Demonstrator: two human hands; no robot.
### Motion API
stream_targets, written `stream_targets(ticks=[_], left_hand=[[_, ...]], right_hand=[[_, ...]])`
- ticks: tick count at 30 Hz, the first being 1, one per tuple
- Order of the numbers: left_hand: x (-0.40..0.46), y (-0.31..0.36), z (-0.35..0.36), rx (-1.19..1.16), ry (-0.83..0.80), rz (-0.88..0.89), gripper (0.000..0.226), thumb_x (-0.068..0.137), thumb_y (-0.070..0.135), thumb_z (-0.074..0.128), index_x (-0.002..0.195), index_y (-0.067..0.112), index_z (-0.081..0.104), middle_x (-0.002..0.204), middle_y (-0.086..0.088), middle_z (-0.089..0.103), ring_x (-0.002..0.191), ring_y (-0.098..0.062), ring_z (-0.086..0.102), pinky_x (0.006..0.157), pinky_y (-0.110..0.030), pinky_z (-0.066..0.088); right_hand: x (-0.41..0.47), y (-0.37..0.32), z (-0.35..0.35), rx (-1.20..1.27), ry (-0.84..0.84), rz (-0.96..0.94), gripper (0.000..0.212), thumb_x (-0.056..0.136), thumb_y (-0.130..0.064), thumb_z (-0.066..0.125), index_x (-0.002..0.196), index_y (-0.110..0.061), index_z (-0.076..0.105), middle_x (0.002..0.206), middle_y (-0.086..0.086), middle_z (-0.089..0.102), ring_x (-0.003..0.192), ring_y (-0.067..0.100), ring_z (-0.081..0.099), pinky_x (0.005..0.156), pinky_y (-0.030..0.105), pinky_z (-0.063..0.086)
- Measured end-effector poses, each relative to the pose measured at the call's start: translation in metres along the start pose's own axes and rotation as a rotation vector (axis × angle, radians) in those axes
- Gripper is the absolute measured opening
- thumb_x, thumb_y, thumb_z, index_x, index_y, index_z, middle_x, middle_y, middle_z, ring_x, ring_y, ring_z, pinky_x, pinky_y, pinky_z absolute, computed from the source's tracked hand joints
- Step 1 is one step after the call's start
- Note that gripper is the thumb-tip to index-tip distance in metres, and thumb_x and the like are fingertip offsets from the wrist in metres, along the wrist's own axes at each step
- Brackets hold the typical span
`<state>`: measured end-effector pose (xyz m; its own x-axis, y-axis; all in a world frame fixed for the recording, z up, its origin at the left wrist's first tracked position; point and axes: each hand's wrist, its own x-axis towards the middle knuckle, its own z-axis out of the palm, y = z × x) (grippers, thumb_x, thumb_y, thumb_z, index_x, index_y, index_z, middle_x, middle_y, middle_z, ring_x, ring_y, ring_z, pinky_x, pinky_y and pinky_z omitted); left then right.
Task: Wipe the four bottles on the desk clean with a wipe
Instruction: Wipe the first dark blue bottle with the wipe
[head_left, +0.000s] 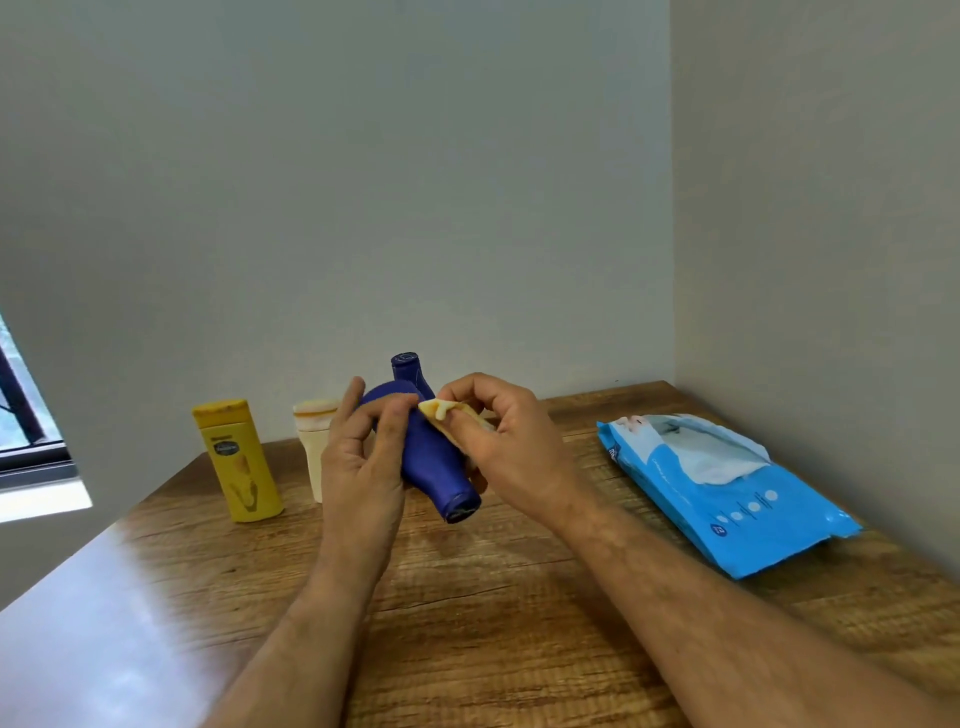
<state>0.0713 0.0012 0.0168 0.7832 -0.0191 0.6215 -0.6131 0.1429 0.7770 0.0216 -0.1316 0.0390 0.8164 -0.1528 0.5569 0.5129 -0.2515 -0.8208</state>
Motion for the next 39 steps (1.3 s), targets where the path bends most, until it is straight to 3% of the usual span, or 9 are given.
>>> stream_targets(ticks=[3, 6, 9, 13, 20, 24, 28, 32, 39], left_hand=[[-0.002, -0.001, -0.001, 0.052, -0.066, 0.011, 0.045, 0.106, 0.004, 0.038, 0.102, 0.033, 0.072, 0.143, 0.017, 0.047, 0.123, 0.019, 0.047, 0.090, -0.012, 0.050], [-0.007, -0.001, -0.001, -0.088, -0.124, -0.081, 0.061, 0.091, -0.019, 0.025, 0.109, 0.018, 0.070, 0.131, 0.006, 0.060, 0.118, 0.006, 0.059, 0.084, -0.011, 0.052], [-0.005, -0.004, -0.001, -0.159, -0.198, -0.201, 0.052, 0.090, -0.019, 0.036, 0.126, 0.005, 0.065, 0.135, -0.016, 0.061, 0.110, -0.010, 0.069, 0.079, -0.021, 0.058], [-0.005, -0.003, 0.001, -0.179, -0.250, -0.329, 0.068, 0.080, -0.026, 0.038, 0.126, 0.017, 0.065, 0.136, -0.008, 0.057, 0.114, -0.029, 0.066, 0.072, -0.032, 0.061], [-0.013, 0.000, 0.003, 0.485, -0.252, 0.003, 0.030, 0.081, 0.032, 0.079, 0.103, 0.041, 0.060, 0.098, 0.017, 0.069, 0.092, 0.001, 0.065, 0.077, -0.014, 0.052], [-0.013, 0.003, 0.003, 0.653, -0.070, 0.030, 0.021, 0.077, 0.052, 0.075, 0.080, 0.041, 0.058, 0.076, 0.016, 0.068, 0.074, -0.001, 0.063, 0.068, -0.030, 0.052], [-0.006, -0.003, -0.001, 0.649, -0.015, 0.001, 0.022, 0.073, 0.040, 0.078, 0.076, 0.028, 0.060, 0.069, 0.004, 0.066, 0.068, -0.017, 0.063, 0.061, -0.035, 0.052], [-0.007, 0.000, 0.001, 0.596, -0.052, -0.091, 0.025, 0.073, 0.016, 0.080, 0.086, 0.030, 0.064, 0.075, 0.004, 0.067, 0.073, -0.016, 0.063, 0.064, -0.024, 0.044], [-0.008, -0.001, 0.001, 0.652, -0.017, -0.066, 0.035, 0.072, 0.020, 0.081, 0.093, 0.041, 0.062, 0.074, 0.012, 0.067, 0.073, -0.010, 0.063, 0.072, -0.034, 0.053]], right_hand=[[0.000, 0.001, 0.002, 0.000, 0.013, 0.000, 0.007, 0.097, -0.028, 0.063, 0.102, -0.024, 0.066, 0.093, -0.001, 0.063, 0.072, 0.012, 0.062, 0.049, 0.014, 0.048], [0.000, 0.004, 0.002, -0.056, 0.029, 0.002, 0.007, 0.097, -0.026, 0.062, 0.102, -0.027, 0.065, 0.092, -0.011, 0.063, 0.077, 0.009, 0.064, 0.050, 0.010, 0.045], [0.001, 0.006, 0.000, -0.083, 0.075, 0.005, 0.007, 0.098, -0.027, 0.060, 0.103, -0.027, 0.064, 0.092, -0.014, 0.063, 0.078, 0.007, 0.064, 0.050, 0.010, 0.045], [0.003, 0.009, -0.002, -0.107, 0.122, 0.014, 0.005, 0.098, -0.028, 0.058, 0.102, -0.029, 0.062, 0.091, -0.016, 0.062, 0.078, 0.005, 0.063, 0.053, 0.009, 0.046], [0.003, 0.017, 0.000, -0.206, 0.069, 0.034, 0.012, 0.098, -0.024, 0.058, 0.109, -0.026, 0.065, 0.102, -0.010, 0.067, 0.092, 0.003, 0.064, 0.073, 0.019, 0.056], [0.003, 0.015, 0.001, -0.182, 0.076, -0.001, 0.011, 0.098, -0.023, 0.059, 0.107, -0.026, 0.065, 0.097, -0.011, 0.066, 0.085, 0.000, 0.063, 0.065, 0.015, 0.052], [0.004, 0.008, -0.001, -0.185, 0.181, -0.130, 0.010, 0.098, -0.021, 0.060, 0.105, -0.025, 0.065, 0.093, -0.015, 0.064, 0.082, -0.003, 0.060, 0.063, 0.010, 0.049], [0.003, 0.003, -0.005, -0.210, 0.213, -0.277, 0.015, 0.095, -0.011, 0.061, 0.106, -0.020, 0.064, 0.097, -0.014, 0.064, 0.090, -0.002, 0.061, 0.068, 0.010, 0.050], [0.001, 0.005, -0.002, -0.201, 0.103, -0.248, 0.020, 0.092, -0.006, 0.061, 0.106, -0.017, 0.069, 0.103, -0.007, 0.070, 0.094, 0.003, 0.064, 0.076, 0.012, 0.052]])
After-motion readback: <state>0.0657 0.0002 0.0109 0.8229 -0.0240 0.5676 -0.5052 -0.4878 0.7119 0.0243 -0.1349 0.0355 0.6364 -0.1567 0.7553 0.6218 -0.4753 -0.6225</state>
